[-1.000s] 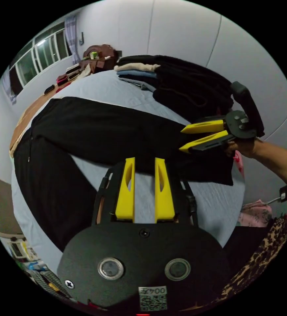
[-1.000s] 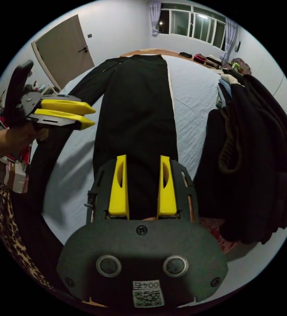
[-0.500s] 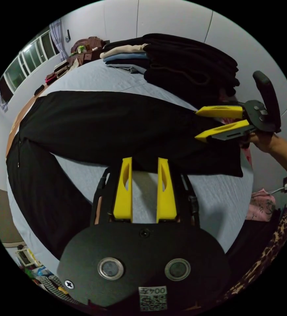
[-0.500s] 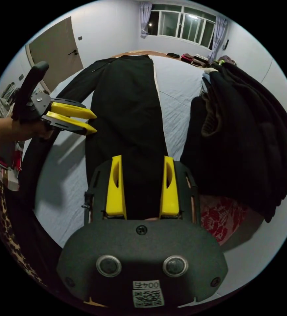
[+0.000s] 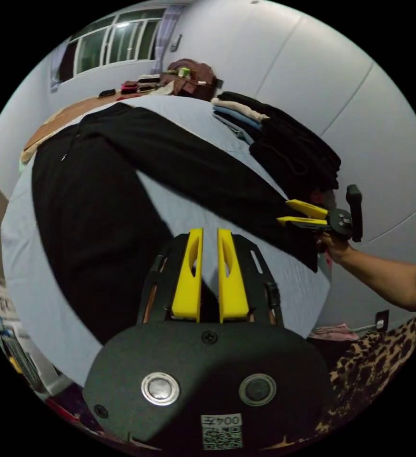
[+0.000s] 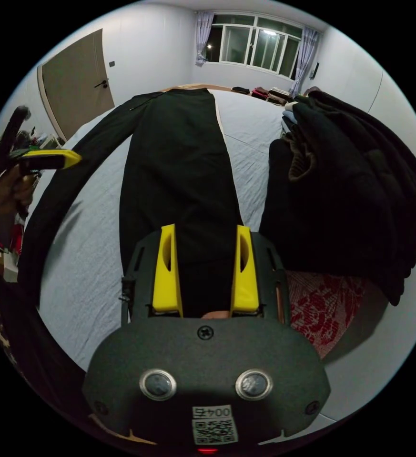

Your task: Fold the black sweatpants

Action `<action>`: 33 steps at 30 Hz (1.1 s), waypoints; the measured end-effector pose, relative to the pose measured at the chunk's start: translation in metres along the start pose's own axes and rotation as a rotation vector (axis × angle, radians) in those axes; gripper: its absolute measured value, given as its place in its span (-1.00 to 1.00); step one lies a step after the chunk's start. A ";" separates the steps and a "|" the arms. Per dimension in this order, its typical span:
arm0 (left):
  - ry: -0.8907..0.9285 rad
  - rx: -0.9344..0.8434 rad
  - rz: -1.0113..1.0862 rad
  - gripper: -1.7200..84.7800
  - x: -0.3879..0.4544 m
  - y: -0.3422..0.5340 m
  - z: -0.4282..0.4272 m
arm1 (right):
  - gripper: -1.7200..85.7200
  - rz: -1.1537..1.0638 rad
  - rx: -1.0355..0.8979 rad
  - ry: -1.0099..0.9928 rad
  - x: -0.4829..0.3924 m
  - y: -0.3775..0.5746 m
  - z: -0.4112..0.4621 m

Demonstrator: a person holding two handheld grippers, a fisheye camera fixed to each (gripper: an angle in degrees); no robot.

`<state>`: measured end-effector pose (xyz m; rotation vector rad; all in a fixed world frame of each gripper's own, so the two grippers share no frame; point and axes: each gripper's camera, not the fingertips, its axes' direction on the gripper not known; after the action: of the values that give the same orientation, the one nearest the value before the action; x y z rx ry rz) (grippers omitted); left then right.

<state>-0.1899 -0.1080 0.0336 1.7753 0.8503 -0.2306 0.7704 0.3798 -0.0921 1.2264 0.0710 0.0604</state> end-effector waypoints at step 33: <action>0.066 0.038 -0.156 -0.82 -0.342 0.124 -0.294 | -0.63 0.178 -0.379 -0.011 -0.327 -0.102 0.088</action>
<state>-0.4303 -0.0114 0.4232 1.7615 1.0392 -0.2934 0.4526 0.2356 -0.1518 0.8515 -0.0585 0.2128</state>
